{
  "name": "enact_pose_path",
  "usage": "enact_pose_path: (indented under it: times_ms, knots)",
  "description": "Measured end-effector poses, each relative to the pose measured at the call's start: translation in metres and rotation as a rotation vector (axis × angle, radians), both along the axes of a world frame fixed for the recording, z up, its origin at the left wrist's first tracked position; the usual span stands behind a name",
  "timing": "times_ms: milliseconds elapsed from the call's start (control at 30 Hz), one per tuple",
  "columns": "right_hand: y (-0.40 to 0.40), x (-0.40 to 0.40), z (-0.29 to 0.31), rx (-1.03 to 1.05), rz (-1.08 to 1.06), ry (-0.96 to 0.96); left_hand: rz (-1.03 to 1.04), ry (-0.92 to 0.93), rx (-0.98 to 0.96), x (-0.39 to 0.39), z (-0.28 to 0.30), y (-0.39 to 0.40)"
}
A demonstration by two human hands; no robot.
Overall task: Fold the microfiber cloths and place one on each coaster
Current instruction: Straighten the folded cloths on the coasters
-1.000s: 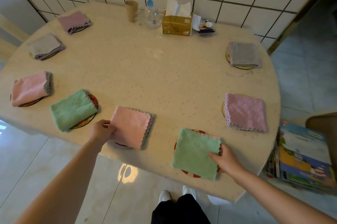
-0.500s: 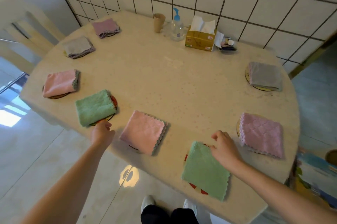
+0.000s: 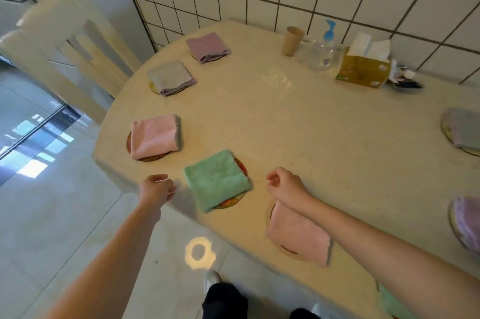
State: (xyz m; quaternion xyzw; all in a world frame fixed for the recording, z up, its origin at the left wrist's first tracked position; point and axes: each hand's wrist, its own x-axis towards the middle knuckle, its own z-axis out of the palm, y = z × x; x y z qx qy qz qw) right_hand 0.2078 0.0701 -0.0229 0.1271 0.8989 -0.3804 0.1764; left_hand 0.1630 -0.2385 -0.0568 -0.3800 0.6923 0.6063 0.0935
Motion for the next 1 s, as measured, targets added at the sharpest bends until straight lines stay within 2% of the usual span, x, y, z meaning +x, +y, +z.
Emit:
enact_pose_path:
  times_ms: [200, 400, 633, 733, 900, 1000]
  knots:
    - [-0.068, -0.06, -0.014, -0.02, -0.187, -0.125, 0.225, -0.041, 0.354, -0.065, 0.005, -0.054]
    - [-0.083, -0.081, -0.021, 0.003, -0.225, -0.194, 0.357, -0.092, 0.619, -0.097, 0.001, -0.05]
    - [-0.084, -0.1, -0.024, -0.06, -0.185, -0.291, 0.448, -0.192, 0.64, -0.123, -0.014, -0.053]
    - [-0.083, -0.105, -0.023, -0.104, -0.185, -0.33, 0.486, -0.152, 0.629, -0.133, -0.015, -0.051]
    - [-0.085, -0.112, -0.025, -0.291, -0.192, -0.46, 0.502, -0.13, 0.608, -0.143, -0.012, -0.044]
    - [-0.088, -0.112, -0.027, -0.255, -0.141, -0.479, 0.497, -0.049, 0.593, -0.142, -0.013, -0.044]
